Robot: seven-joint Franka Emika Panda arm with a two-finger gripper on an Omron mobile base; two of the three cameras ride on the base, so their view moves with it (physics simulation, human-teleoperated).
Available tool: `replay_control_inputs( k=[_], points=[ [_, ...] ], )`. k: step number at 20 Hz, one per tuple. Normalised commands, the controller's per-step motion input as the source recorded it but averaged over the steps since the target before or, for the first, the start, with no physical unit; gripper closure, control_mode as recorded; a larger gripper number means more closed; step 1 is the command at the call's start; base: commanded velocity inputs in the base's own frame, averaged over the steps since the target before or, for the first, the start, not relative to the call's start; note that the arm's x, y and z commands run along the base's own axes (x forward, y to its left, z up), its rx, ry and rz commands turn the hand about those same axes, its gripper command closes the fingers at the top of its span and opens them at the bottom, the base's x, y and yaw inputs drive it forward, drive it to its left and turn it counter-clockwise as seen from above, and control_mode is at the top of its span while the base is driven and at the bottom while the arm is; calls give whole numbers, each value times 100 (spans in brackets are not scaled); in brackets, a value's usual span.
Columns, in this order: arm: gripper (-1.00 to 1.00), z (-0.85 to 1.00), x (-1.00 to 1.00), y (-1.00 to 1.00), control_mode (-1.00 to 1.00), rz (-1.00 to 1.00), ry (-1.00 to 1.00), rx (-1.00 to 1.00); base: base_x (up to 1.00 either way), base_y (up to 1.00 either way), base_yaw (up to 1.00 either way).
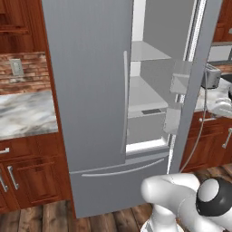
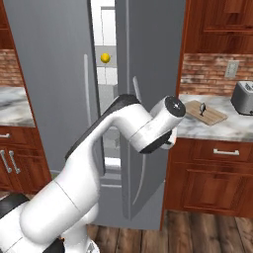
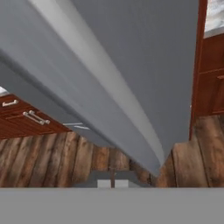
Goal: Retrieve a lemon from the fridge and place it on the cutting board with the fish.
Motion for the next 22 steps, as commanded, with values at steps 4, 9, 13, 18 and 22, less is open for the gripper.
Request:
replay_control_inputs(
  k=[4,9,13,18,22],
  points=[
    [100,0,-41,-30,-100,0,1,1,0,0,0],
    [100,0,-68,1,-100,-1,-2,0,0,0,0],
    [-100,5,-100,52,-100,-6,-15,-6,0,0,0],
    [-100,27,-55,91,-100,-4,-11,-21,0,0,0],
    [-100,23,3,99,-100,0,4,-33,0,0,0]
  ],
)
